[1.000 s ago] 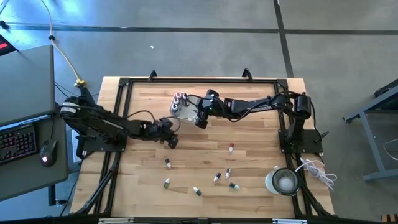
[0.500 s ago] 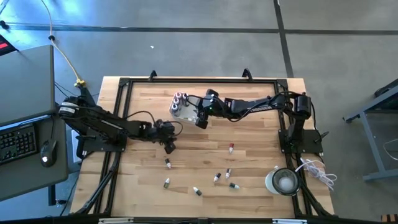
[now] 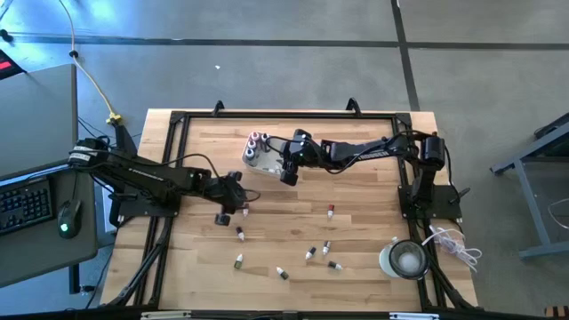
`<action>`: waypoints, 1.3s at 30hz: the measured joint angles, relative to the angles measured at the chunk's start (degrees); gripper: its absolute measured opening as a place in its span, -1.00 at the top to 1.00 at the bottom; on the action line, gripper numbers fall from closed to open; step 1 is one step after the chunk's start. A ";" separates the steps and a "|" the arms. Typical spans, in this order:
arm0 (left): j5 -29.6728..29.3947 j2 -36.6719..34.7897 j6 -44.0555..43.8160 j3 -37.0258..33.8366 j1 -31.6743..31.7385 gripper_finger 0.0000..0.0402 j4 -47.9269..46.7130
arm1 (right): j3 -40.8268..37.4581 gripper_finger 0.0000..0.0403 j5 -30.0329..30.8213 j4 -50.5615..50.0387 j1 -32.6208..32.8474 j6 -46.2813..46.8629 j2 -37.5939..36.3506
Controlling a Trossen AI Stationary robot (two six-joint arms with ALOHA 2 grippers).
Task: Pick & Place food coloring
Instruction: Put the small top left red food coloring bottle into the white bin
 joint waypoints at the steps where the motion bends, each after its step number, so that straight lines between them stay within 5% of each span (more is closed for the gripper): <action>1: -0.44 0.29 2.62 0.00 0.00 0.28 -0.18 | 0.00 0.23 -0.05 0.00 0.00 0.00 0.00; 9: -0.72 5.49 -1.17 -0.03 0.02 0.28 3.58 | 0.00 0.23 -1.45 -0.54 0.00 0.17 -0.02; 26: -2.41 5.77 25.69 0.02 0.00 0.28 2.50 | 0.00 0.23 -2.19 -1.54 0.00 -0.50 -0.02; 33: -1.92 5.84 28.36 2.67 0.00 0.28 3.33 | 0.00 0.23 -2.19 -1.92 -0.02 -0.50 -0.02; 39: -1.09 5.84 31.84 8.91 0.02 0.28 -8.08 | 0.00 0.23 -2.19 -2.37 -0.04 -0.55 -0.02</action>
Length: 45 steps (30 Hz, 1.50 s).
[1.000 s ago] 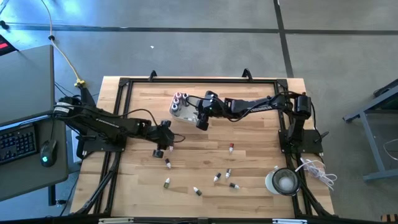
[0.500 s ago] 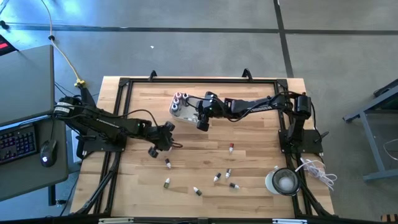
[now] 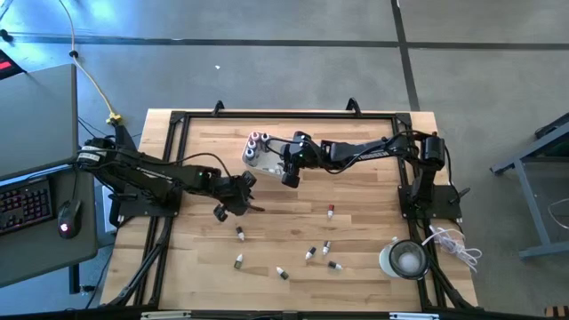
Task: Pick & Place food coloring
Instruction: Put the small top left red food coloring bottle into the white bin
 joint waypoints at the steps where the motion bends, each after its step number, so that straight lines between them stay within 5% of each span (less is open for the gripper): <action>1: 1.40 0.00 0.92 0.20 0.01 0.28 -2.07 | 0.00 0.23 0.00 -0.16 0.00 0.00 0.00; 4: 6.06 0.11 6.81 0.05 -0.01 0.28 -6.89 | 0.00 0.23 0.00 -0.64 0.02 -0.02 0.00; 11: 4.44 0.11 12.26 0.12 0.02 0.28 -0.66 | 0.00 0.23 -1.28 -0.64 0.02 0.04 0.00; 28: 4.00 11.43 12.44 0.37 0.02 0.28 1.25 | 0.00 0.23 -3.69 -0.64 0.04 0.50 0.00; 45: 1.09 11.80 -5.43 0.07 -0.04 0.72 2.15 | 0.00 0.23 -3.65 -0.77 0.02 0.50 0.00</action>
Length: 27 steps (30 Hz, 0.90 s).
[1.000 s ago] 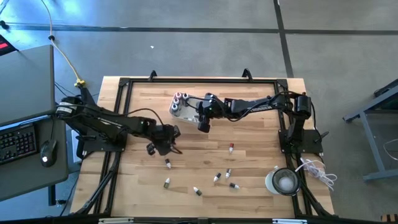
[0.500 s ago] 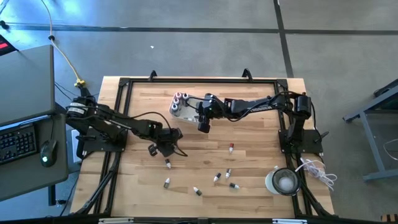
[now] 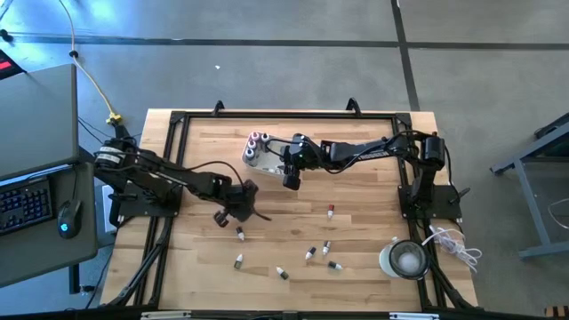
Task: Pick & Place food coloring
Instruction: Put the small top left red food coloring bottle into the white bin
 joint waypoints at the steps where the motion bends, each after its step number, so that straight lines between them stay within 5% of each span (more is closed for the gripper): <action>1: -0.56 -0.34 -1.43 -0.06 0.00 0.71 0.78 | 0.00 0.23 0.00 0.00 0.00 0.02 0.00; 9: -11.01 -1.15 -11.60 5.54 0.22 0.66 4.83 | -0.04 0.23 -0.37 -10.92 0.72 3.45 -7.28; 14: -18.15 -1.19 -13.03 7.70 4.49 0.66 15.54 | 0.02 0.23 6.20 -22.98 2.58 5.60 -15.81; 19: -15.41 -0.61 -24.99 7.75 13.99 0.66 23.22 | -1.20 0.22 2.57 -35.35 5.46 15.77 -20.44; 27: -7.38 3.40 -27.27 7.70 20.87 0.52 25.77 | -14.39 0.22 1.61 -28.10 15.08 11.43 -20.83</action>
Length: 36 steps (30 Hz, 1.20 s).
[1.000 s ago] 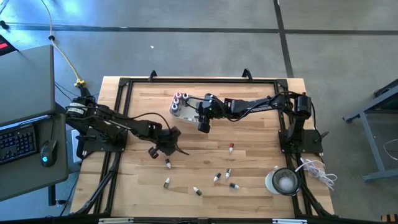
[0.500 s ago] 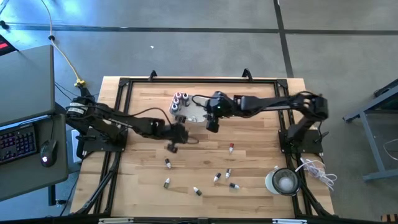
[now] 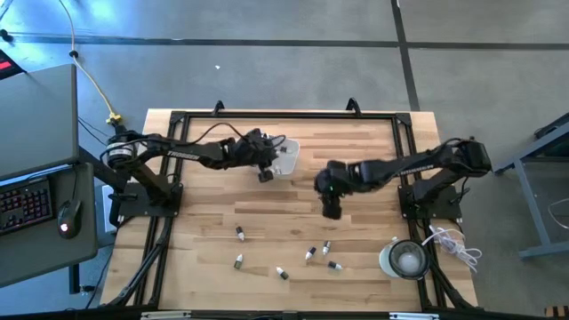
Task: Pick & Place food coloring
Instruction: Put the small top left red food coloring bottle into the white bin, then put the small top red food coloring bottle into the white bin
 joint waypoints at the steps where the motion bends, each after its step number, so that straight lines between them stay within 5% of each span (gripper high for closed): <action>1: 0.04 0.61 0.03 -0.04 -0.14 0.47 0.06 | -2.01 0.22 -0.08 1.47 1.09 -2.21 0.02; 9: -0.55 0.24 -0.01 1.10 -0.99 0.15 1.62 | -9.69 0.23 -6.83 7.91 3.66 -7.20 0.02; 24: -0.18 -12.73 0.01 15.38 -6.69 0.13 -15.31 | -16.11 0.23 -7.50 13.42 2.96 -23.82 0.25; 36: 2.68 -12.84 -4.44 15.93 -7.45 0.13 -15.18 | -27.11 0.31 -8.62 28.87 0.77 -19.21 -0.04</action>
